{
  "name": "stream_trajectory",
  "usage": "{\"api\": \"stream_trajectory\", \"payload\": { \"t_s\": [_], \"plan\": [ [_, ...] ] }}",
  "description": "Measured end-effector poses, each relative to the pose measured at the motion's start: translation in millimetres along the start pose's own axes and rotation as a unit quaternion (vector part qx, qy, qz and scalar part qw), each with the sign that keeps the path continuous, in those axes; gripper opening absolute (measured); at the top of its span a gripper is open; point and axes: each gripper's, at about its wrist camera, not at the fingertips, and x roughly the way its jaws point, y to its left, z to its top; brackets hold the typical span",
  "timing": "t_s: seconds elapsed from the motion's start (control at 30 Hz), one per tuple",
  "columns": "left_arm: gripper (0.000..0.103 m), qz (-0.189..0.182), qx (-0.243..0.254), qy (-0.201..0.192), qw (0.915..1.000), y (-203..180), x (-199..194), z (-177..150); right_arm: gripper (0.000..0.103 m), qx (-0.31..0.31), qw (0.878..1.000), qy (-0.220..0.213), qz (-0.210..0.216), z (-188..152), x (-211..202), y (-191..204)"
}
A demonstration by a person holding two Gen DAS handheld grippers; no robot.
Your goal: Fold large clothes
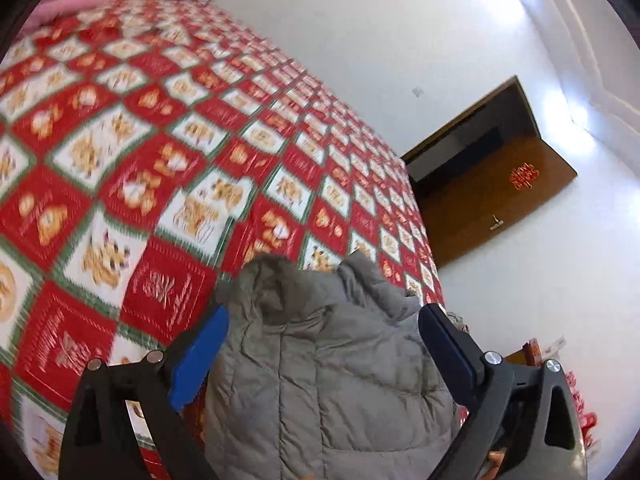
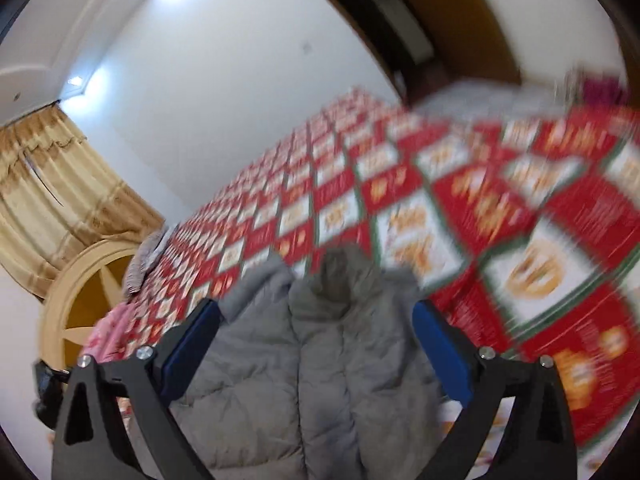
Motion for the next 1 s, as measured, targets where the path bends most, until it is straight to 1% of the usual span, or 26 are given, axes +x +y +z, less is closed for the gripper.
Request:
{"api": "stream_trajectory", "payload": {
  "t_s": [0.03,0.1,0.13,0.17,0.2,0.23,0.27,0.3,0.33,0.37,0.4,0.43,0.47,0.5,0.53,0.57,0.63,0.67,0.7,0.73,0.77,0.8,0.83,0.87,0.93,1.0],
  "plan": [
    [0.096,0.002,-0.004,-0.005,1.0000,-1.8,-3.4,1.6,0.100,-0.013,1.000,-0.012,-0.012,2.5,-8.9,5.4],
    [0.096,0.032,0.007,-0.031,0.9990,-14.2,-4.2,0.8,0.097,-0.055,0.997,-0.039,-0.029,6.4,-26.7,24.7],
    [0.096,0.059,0.032,-0.039,0.9970,-27.7,-2.3,-2.0,0.090,-0.075,0.996,-0.040,-0.026,7.0,-29.0,33.6],
    [0.096,0.079,0.055,-0.039,0.9946,-38.8,6.3,-4.9,0.079,-0.095,0.995,-0.034,-0.020,7.8,-28.1,43.6],
    [0.096,0.092,0.074,-0.034,0.9924,-49.7,14.8,-7.7,0.074,-0.117,0.993,-0.024,-0.012,9.8,-21.9,58.9],
    [0.096,0.101,0.093,-0.019,0.9903,-63.9,29.3,-12.0,0.066,-0.143,0.990,-0.005,-0.008,10.4,-10.7,78.7],
    [0.096,0.104,0.108,-0.003,0.9886,-71.9,47.7,-13.6,0.061,-0.167,0.986,0.012,-0.005,9.1,2.2,95.3],
    [0.096,0.111,0.124,0.009,0.9861,-81.6,60.6,-18.1,0.059,-0.192,0.981,0.029,-0.005,5.8,18.0,111.7],
    [0.096,0.129,0.149,0.019,0.9801,-94.1,78.9,-23.8,0.056,-0.211,0.977,0.041,-0.005,2.3,31.2,122.9],
    [0.096,0.152,0.172,0.022,0.9731,-100.2,93.3,-28.5,0.056,-0.227,0.972,0.053,-0.006,-3.1,44.5,132.6],
    [0.096,0.173,0.193,0.019,0.9656,-106.0,106.0,-31.0,0.055,-0.253,0.965,0.070,-0.012,-9.2,66.5,146.3],
    [0.096,0.201,0.219,0.012,0.9548,-110.2,120.6,-33.7,0.054,-0.275,0.958,0.076,-0.024,-15.2,79.0,148.4],
    [0.096,0.222,0.236,0.007,0.9459,-108.5,132.8,-36.4,0.054,-0.302,0.948,0.083,-0.050,-21.0,96.7,151.8],
    [0.096,0.237,0.251,0.007,0.9386,-107.8,143.0,-39.1,0.054,-0.317,0.942,0.088,-0.071,-24.9,112.2,147.6],
    [0.096,0.253,0.273,0.010,0.9281,-105.3,156.0,-43.0,0.053,-0.321,0.939,0.093,-0.086,-26.7,124.4,140.7],
    [0.096,0.268,0.286,0.014,0.9199,-98.9,166.8,-44.3,0.050,-0.317,0.938,0.098,-0.098,-26.6,134.1,129.8],
    [0.096,0.298,0.291,0.014,0.9090,-82.2,182.3,-45.9,0.047,-0.291,0.942,0.109,-0.127,-25.5,152.6,97.5],
    [0.096,0.303,0.283,0.021,0.9098,-69.5,188.7,-47.6,0.047,-0.276,0.945,0.114,-0.134,-26.7,158.0,79.7],
    [0.096,0.297,0.273,0.029,0.9145,-59.6,192.1,-48.9,0.046,-0.264,0.947,0.120,-0.137,-29.7,161.0,64.2],
    [0.096,0.287,0.260,0.036,0.9211,-50.6,195.4,-49.5,0.043,-0.253,0.950,0.127,-0.135,-33.5,163.7,50.7],
    [0.096,0.271,0.244,0.038,0.9305,-42.0,195.5,-50.2,0.040,-0.244,0.953,0.127,-0.128,-34.2,160.4,45.4],
    [0.096,0.258,0.231,0.027,0.9377,-36.8,193.2,-52.6,0.040,-0.228,0.960,0.120,-0.112,-33.3,153.7,37.3],
    [0.096,0.253,0.231,0.013,0.9394,-34.1,190.7,-56.1,0.040,-0.207,0.966,0.114,-0.104,-33.3,149.4,30.6],
    [0.096,0.253,0.237,0.006,0.9381,-35.5,193.1,-61.2,0.040,-0.194,0.969,0.114,-0.100,-34.0,147.5,26.0],
    [0.096,0.258,0.242,0.001,0.9355,-35.5,194.8,-67.4,0.040,-0.173,0.974,0.119,-0.086,-37.0,141.3,16.4],
    [0.096,0.255,0.241,-0.002,0.9362,-35.3,192.8,-72.8,0.040,-0.159,0.977,0.121,-0.075,-38.3,135.8,10.5]
  ]
}}
